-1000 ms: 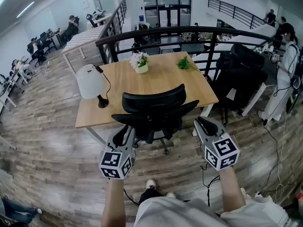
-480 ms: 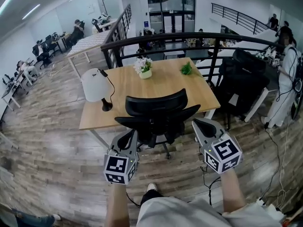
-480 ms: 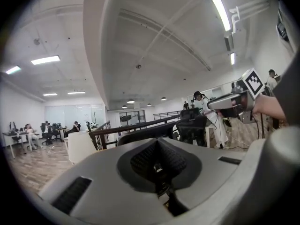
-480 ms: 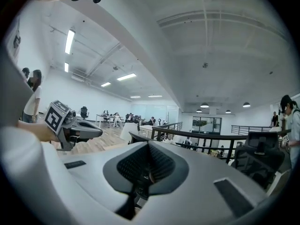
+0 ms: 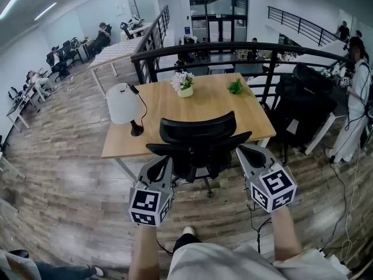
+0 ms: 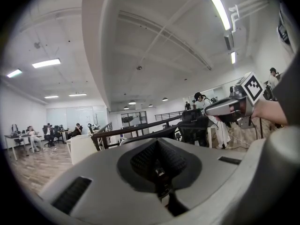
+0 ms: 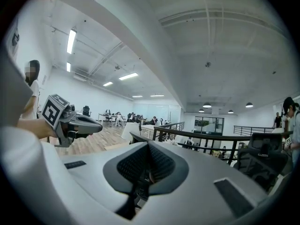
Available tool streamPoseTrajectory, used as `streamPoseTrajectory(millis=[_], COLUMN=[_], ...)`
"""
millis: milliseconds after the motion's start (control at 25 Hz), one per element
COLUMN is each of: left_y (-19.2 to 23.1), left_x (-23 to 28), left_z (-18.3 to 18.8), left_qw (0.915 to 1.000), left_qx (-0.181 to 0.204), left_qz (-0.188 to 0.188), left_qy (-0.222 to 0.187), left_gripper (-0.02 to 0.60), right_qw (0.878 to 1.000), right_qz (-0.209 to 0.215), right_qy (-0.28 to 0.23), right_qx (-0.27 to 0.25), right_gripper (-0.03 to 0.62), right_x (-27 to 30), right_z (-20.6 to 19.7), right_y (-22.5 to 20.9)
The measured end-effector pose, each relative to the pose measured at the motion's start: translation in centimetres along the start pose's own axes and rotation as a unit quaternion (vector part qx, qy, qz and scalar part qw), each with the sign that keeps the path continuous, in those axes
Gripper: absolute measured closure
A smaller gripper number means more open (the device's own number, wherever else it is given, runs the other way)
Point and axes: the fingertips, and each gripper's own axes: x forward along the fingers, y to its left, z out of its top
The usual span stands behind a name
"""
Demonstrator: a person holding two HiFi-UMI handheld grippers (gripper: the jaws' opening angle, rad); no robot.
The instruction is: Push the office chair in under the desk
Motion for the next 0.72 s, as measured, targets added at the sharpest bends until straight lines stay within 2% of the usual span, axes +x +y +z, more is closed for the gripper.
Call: streamPoseTrajectory(millis=[720], left_y=[-0.05], left_x=[0.44], left_z=[-0.91], left_qw=[0.9998], left_qx=[0.0], left_qz=[-0.02], left_qy=[0.007], left_gripper=[0.569], right_qw=[1.0], right_qz=[0.007], right_qy=[0.006], right_qx=[0.005], right_gripper=[0.573], right_x=[0.72], right_z=[-0.36], right_y=[0.49])
